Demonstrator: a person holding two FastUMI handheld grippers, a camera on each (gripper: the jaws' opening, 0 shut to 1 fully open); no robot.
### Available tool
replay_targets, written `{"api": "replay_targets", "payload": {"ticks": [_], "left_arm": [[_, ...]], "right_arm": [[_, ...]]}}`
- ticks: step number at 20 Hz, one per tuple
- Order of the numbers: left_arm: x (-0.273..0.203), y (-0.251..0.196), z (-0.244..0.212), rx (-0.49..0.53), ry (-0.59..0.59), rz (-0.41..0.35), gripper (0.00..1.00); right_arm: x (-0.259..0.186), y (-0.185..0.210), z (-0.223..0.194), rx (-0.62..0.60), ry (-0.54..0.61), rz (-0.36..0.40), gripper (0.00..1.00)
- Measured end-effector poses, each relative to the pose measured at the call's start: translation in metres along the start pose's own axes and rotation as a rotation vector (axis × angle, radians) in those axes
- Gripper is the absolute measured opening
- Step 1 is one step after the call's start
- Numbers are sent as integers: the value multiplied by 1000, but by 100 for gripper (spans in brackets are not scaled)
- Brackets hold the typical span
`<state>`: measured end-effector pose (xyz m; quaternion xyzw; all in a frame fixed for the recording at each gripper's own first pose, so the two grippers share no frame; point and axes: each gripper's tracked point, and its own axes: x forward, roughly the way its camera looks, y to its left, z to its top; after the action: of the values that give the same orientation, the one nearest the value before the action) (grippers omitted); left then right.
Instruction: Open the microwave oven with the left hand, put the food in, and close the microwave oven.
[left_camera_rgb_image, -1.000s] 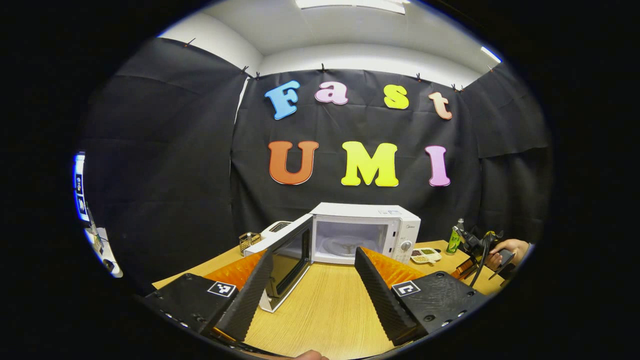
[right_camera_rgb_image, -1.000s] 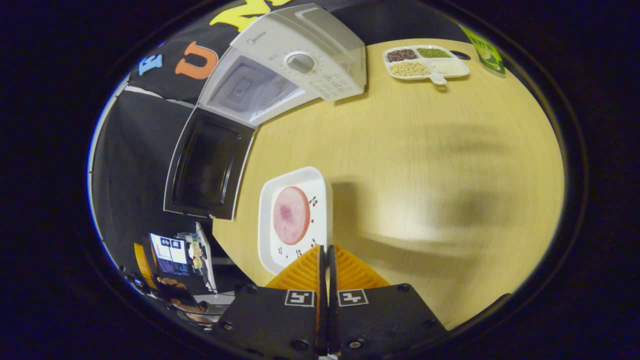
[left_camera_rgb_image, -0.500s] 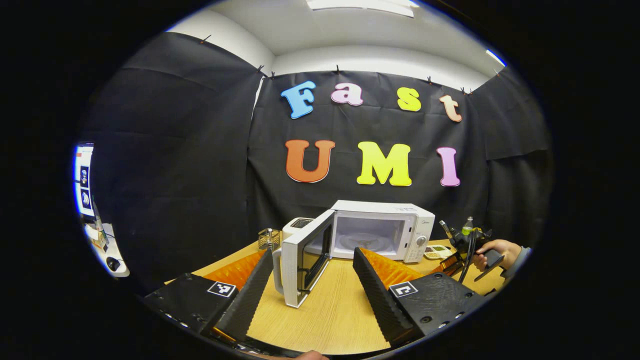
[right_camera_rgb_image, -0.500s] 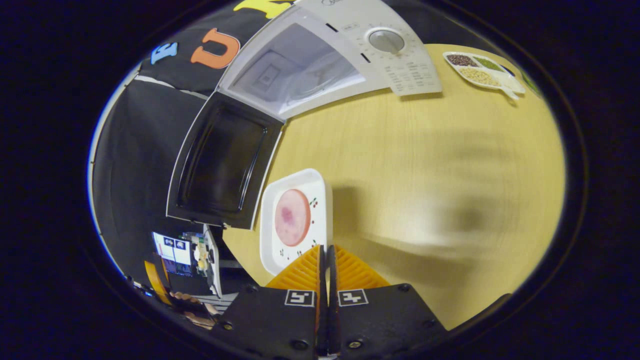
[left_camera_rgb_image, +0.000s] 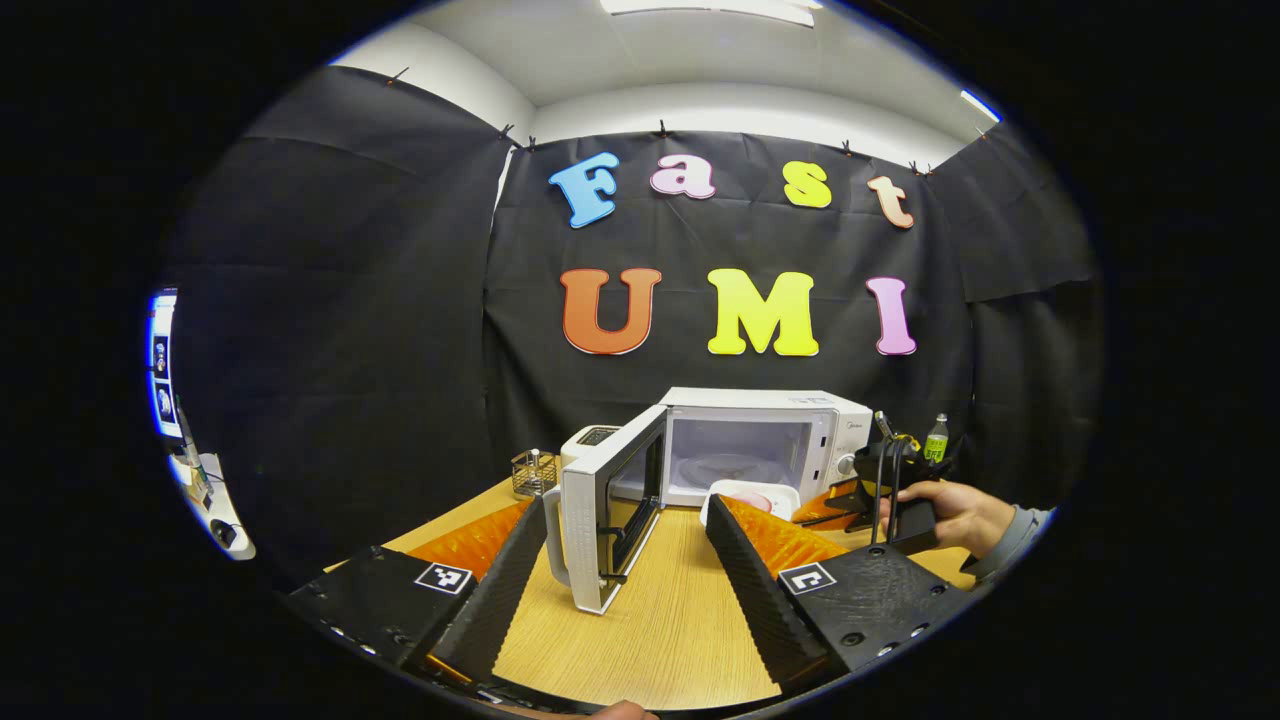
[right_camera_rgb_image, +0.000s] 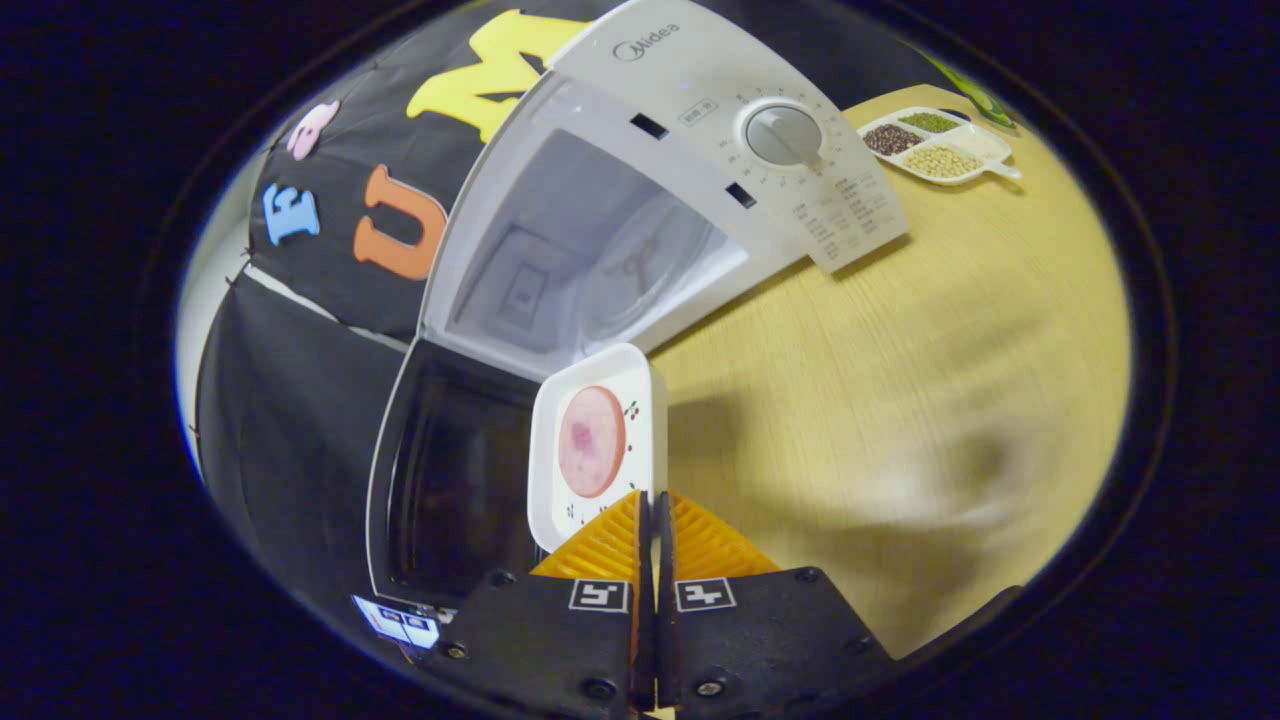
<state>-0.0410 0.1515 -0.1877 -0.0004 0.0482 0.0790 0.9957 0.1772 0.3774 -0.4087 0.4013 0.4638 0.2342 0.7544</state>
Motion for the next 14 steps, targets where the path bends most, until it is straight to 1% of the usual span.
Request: {"api": "replay_targets", "payload": {"ticks": [1, 2, 3, 5, 6, 7, 8, 9, 11, 12, 13, 14], "left_arm": [[1, 2, 0, -7, 0, -2, 95], [2, 3, 1, -15, 0, -3, 95], [4, 6, 0, -21, 1, -2, 95], [7, 13, -1, -31, 1, 8, 95], [8, 20, -2, -36, 5, 24, 95], [11, 31, -5, -43, 7, 50, 95], [12, 38, -4, -49, 3, 64, 95], [12, 40, -3, -56, 0, 66, 95], [15, 43, -6, -66, 7, 58, 95], [15, 48, -11, -65, 18, 67, 95], [17, 54, -15, -62, 32, 84, 95], [17, 59, -19, -55, 45, 97, 95]], "right_arm": [[9, 8, 8, 39, -62, 28, 0], [20, 15, 17, 77, -114, 49, 4], [31, 21, 27, 117, -162, 67, 4], [50, 25, 41, 217, -253, 68, 4], [60, 23, 52, 270, -322, 63, 0], [70, 19, 59, 317, -373, 54, 4], [78, 18, 67, 365, -425, 62, 0], [85, 19, 75, 401, -469, 73, 4], [100, 22, 91, 446, -544, 122, 4], [107, 24, 97, 459, -573, 148, 4], [114, 26, 102, 452, -591, 166, 4], [123, 26, 106, 418, -602, 168, 4]]}}
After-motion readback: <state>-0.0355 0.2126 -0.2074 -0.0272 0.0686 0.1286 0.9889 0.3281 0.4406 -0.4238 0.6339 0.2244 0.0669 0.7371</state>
